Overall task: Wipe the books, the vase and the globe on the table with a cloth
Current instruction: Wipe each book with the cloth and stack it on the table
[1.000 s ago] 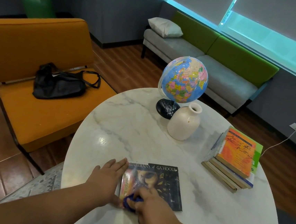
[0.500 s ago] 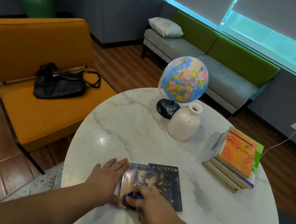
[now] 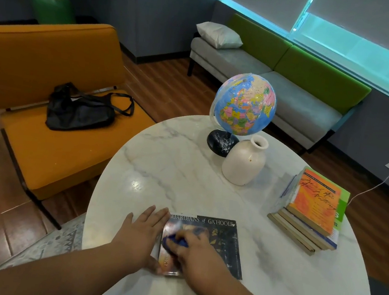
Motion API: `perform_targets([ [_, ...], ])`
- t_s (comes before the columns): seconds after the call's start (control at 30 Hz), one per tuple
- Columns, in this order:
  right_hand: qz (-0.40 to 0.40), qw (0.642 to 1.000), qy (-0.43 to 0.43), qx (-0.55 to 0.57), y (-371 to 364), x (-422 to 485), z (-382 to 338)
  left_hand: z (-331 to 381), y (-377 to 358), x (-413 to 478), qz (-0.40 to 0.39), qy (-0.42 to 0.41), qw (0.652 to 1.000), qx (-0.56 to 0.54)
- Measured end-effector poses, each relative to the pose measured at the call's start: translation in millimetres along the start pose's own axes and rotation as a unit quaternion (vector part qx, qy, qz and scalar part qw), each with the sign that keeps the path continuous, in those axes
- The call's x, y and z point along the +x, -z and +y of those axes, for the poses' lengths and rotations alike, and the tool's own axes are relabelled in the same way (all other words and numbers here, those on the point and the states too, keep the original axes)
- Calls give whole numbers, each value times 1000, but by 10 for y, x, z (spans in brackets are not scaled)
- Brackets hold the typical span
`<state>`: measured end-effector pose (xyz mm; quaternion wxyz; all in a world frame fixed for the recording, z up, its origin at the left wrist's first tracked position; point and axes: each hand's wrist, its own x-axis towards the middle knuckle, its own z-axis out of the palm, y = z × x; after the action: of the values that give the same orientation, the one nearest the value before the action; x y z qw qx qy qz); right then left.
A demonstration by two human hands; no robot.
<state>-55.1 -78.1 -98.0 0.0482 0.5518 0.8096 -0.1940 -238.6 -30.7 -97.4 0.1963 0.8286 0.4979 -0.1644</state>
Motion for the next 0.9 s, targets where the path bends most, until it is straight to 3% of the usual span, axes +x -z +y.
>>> perform_targets([
  [0.1, 16, 1000, -26, 1, -16, 18, 27, 10, 3, -7, 2, 2, 1000, -2],
  [0.33, -24, 999, 40, 3, -56, -57, -156, -5, 31, -12, 3, 3, 1000, -4],
  [0.53, 2, 999, -53, -5, 71, 110, 17, 31, 55, -16, -10, 5, 1000, 1],
  [0.73, -53, 998, 26, -24, -9, -19, -179, 2, 29, -19, 7, 0, 1000, 7],
  [0.9, -29, 999, -10, -14, 165, 192, -144, 18, 44, -18, -4, 4, 1000, -3],
])
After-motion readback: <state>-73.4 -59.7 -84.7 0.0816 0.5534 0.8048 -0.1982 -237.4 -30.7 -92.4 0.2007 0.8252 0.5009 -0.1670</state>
